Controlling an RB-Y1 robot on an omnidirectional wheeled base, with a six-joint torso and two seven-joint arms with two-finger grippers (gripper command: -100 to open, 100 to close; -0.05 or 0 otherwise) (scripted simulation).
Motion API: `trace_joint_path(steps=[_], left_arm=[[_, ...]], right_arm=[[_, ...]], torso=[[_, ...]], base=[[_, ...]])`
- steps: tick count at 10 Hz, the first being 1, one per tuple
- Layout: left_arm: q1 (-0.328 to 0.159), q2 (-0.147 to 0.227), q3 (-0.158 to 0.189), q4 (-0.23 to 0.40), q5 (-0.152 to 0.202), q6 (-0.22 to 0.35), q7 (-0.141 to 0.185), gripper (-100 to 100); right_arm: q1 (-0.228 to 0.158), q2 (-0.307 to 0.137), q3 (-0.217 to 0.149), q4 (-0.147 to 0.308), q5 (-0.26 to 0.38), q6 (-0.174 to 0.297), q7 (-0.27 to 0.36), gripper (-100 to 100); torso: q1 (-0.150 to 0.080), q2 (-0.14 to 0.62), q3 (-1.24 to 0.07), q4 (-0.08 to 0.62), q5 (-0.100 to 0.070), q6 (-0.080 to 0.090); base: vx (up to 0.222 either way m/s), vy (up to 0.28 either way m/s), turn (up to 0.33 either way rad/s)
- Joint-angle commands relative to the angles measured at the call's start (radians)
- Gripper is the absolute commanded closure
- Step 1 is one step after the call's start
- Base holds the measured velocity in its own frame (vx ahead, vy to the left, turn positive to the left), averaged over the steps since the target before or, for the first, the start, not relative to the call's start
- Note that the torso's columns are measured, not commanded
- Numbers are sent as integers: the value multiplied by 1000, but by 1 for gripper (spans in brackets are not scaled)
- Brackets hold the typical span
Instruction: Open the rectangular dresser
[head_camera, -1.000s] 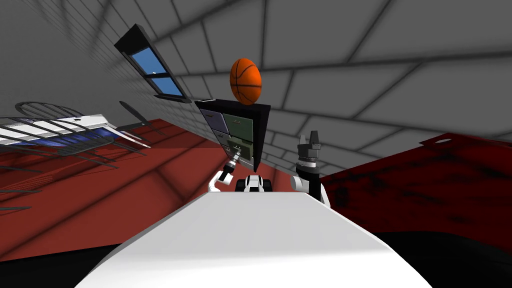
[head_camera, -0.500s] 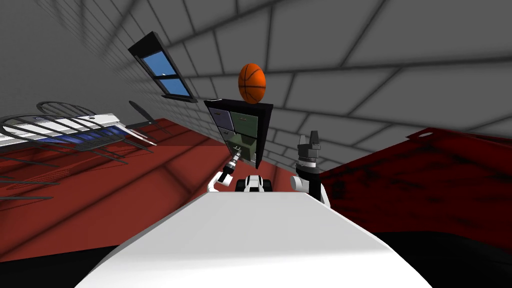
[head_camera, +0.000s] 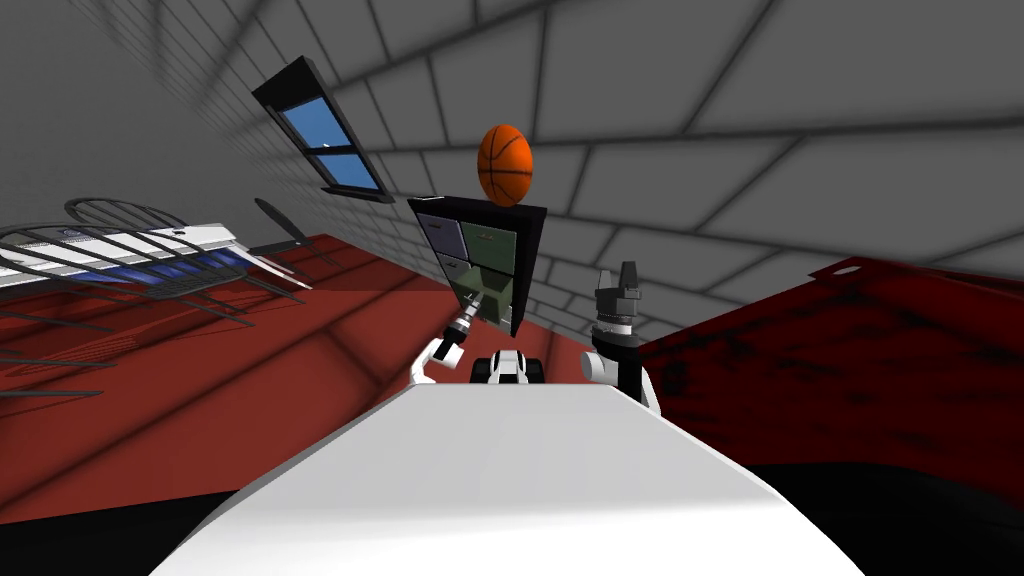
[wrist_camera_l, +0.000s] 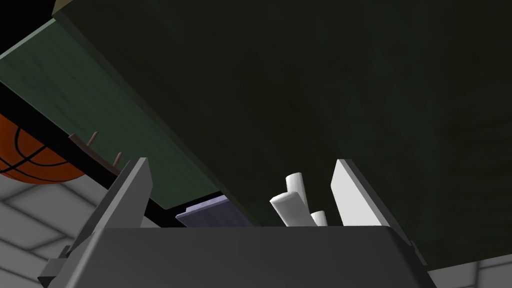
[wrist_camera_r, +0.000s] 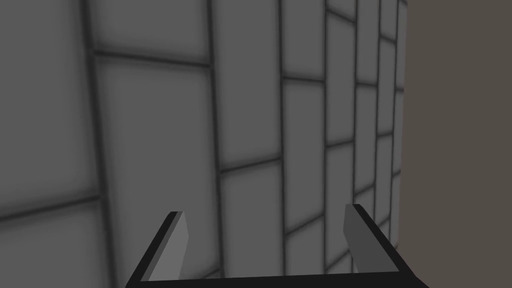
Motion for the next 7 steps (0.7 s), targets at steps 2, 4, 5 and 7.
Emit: trace_joint_path(steps=[2,4,5,7], left_arm=[[1,31,-5,-92,6,85,21,-100],[6,35,-8,-94,8,96,24,-100],[7,36,-8,-96,8,101,26,0],[9,37,-9,-92,8,103,26,0]], right_arm=[[0,0,0,0,0,0,0,0],[0,0,0,0,0,0,0,0],[0,0,0,0,0,0,0,0],[0,0,0,0,0,0,0,0]], torso=[[1,2,2,1,0,0],[-1,5,2,5,-2,-1],[-1,4,2,4,-2,-1],[-1,2,1,2,-1,0]], base=[[-16,-2,-6],[-9,-3,-4],[0,0,0],[0,0,0]])
